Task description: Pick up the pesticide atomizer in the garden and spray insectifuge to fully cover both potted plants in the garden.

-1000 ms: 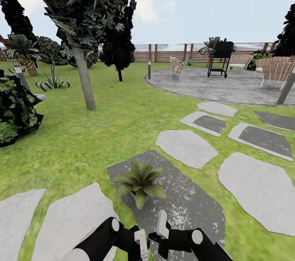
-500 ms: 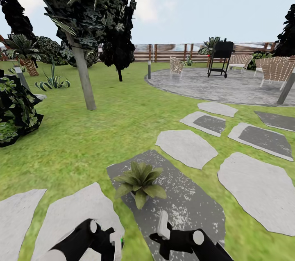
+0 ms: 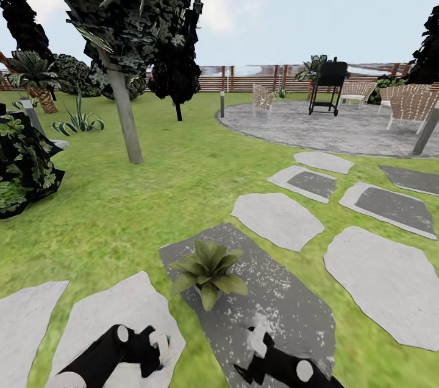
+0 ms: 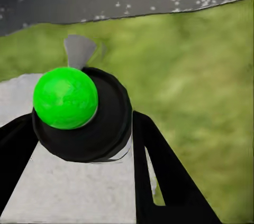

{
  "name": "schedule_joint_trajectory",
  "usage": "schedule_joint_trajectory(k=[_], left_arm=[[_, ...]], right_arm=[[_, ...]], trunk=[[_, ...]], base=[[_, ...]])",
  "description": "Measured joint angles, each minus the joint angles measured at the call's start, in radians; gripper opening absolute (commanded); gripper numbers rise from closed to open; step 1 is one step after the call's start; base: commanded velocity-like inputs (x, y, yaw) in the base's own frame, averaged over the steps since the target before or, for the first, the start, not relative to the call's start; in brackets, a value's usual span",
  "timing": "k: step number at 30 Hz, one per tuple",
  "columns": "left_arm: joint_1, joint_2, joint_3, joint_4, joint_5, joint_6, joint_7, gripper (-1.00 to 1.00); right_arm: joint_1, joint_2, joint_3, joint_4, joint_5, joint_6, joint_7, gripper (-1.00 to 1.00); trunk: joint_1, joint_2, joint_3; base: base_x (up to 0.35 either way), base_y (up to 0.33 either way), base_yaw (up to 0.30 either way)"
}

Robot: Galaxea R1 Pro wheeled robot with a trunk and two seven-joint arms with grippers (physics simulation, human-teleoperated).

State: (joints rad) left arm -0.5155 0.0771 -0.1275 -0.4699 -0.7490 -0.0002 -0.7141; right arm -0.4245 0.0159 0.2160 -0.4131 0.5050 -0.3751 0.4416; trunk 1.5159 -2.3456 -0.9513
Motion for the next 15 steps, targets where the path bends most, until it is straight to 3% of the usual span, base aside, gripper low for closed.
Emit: schedule_joint_trajectory(k=[1, 3, 4, 5, 6, 7, 8, 10, 15], left_arm=[[0.000, -0.002, 0.047, 0.003, 0.003, 0.011, 0.007, -1.00], [0.000, -0.003, 0.146, 0.010, 0.001, 0.097, 0.021, -1.00], [0.000, -0.002, 0.166, 0.010, 0.003, 0.128, 0.022, -1.00], [0.000, -0.002, 0.183, 0.010, 0.007, 0.157, 0.024, -1.00], [-0.001, -0.001, 0.208, 0.011, 0.014, 0.183, 0.026, -1.00], [-0.001, 0.001, 0.262, 0.012, 0.027, 0.193, 0.026, -1.00], [-0.001, 0.004, 0.303, 0.013, 0.033, 0.196, 0.025, -1.00], [-0.001, 0.007, 0.372, 0.012, 0.035, 0.220, 0.022, -1.00], [-0.004, 0.010, 0.390, 0.000, 0.035, 0.369, 0.017, -1.00]], right_arm=[[0.000, 0.001, -0.001, 0.030, -0.001, -0.001, -0.054, 1.00], [0.001, -0.002, 0.001, 0.121, -0.001, -0.003, -0.220, 1.00], [0.002, -0.002, -0.002, 0.159, -0.002, -0.005, -0.283, 1.00], [0.002, -0.002, -0.025, 0.212, -0.010, -0.012, -0.389, 1.00], [0.003, 0.003, -0.095, 0.264, -0.075, -0.027, -0.523, 1.00], [0.003, 0.003, -0.124, 0.280, -0.168, -0.031, -0.571, 1.00], [0.003, 0.001, -0.129, 0.284, -0.213, -0.032, -0.581, 1.00], [0.003, -0.003, -0.133, 0.287, -0.265, -0.033, -0.588, 1.00], [0.004, -0.028, -0.136, 0.292, -0.282, -0.034, -0.591, 1.00]], trunk=[[0.000, 0.000, 0.000], [0.000, 0.000, 0.000], [0.000, 0.000, 0.000], [0.000, 0.000, 0.000], [0.000, 0.000, 0.000], [0.000, 0.000, 0.000], [0.000, 0.000, 0.000], [0.000, 0.000, 0.000], [0.000, 0.000, 0.000]], base=[[0.000, 0.000, 0.000], [0.000, 0.000, 0.000], [0.000, 0.000, 0.000], [0.000, 0.000, 0.000], [0.000, 0.000, 0.000], [0.000, 0.000, 0.000], [0.000, 0.000, 0.000], [0.000, 0.000, 0.000], [0.000, 0.000, 0.000]])
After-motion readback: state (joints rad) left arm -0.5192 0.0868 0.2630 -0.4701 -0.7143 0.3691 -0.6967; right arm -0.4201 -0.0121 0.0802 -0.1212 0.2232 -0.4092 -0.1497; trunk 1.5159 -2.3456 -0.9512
